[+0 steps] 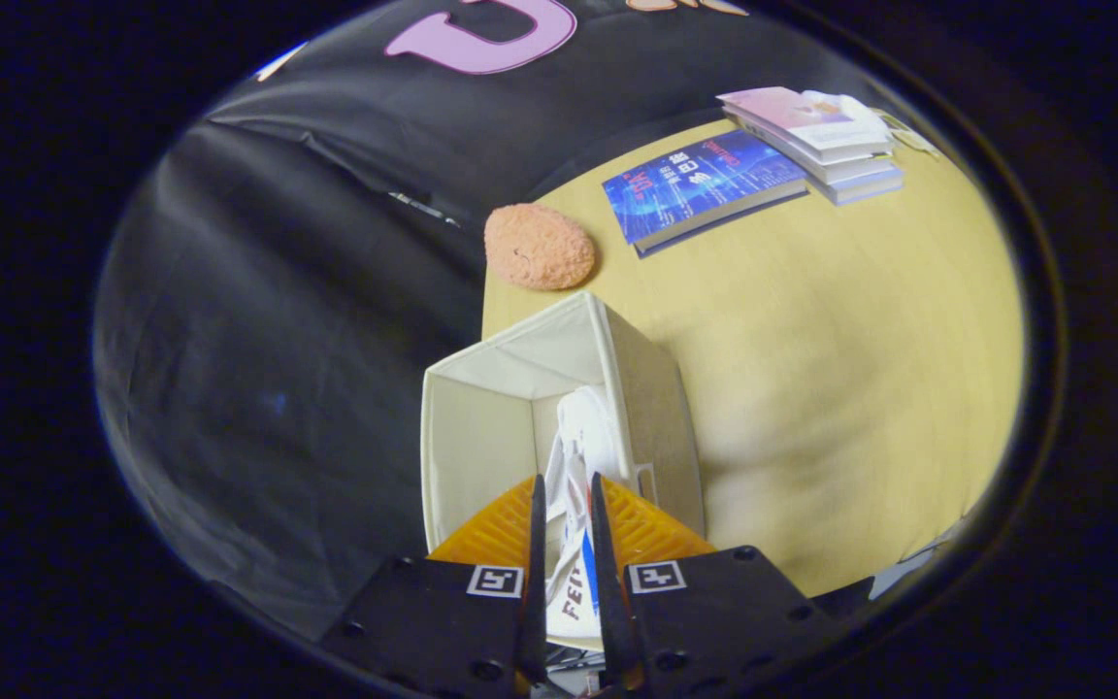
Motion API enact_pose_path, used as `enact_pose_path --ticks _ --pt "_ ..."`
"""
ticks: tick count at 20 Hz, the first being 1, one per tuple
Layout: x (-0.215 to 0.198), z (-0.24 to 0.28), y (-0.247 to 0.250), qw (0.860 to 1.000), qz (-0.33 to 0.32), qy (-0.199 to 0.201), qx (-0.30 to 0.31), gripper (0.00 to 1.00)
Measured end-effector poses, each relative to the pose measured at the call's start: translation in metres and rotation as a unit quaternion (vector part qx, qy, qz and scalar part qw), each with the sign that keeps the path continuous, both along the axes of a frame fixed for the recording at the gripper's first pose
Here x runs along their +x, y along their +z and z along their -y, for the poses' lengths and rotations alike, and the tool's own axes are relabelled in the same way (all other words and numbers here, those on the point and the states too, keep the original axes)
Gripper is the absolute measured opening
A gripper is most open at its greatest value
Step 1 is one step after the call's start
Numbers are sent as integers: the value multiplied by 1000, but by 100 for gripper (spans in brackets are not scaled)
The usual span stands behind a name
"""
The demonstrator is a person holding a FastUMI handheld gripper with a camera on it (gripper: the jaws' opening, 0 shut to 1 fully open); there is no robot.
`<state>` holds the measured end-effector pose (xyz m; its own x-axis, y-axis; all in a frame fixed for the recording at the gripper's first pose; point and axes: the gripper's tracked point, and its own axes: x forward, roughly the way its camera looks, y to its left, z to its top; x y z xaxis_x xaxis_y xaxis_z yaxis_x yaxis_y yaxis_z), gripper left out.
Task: Open the storage box then place both shoes into the box .Put the left shoe in first, then the right shoe, with the right side of both shoes facing outward in a uniform manner.
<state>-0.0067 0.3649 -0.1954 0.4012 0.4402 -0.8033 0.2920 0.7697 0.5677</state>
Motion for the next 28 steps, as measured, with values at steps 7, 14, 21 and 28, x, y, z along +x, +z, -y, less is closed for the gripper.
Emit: enact_pose_path --ticks 7,14,21,28 --pt "14 23 8 1000 25 -9 -10 25" --pt "47 92 51 985 145 -19 -91 25" --pt "82 178 146 918 323 -42 -228 25" --pt "94 243 277 821 465 -83 -321 25"
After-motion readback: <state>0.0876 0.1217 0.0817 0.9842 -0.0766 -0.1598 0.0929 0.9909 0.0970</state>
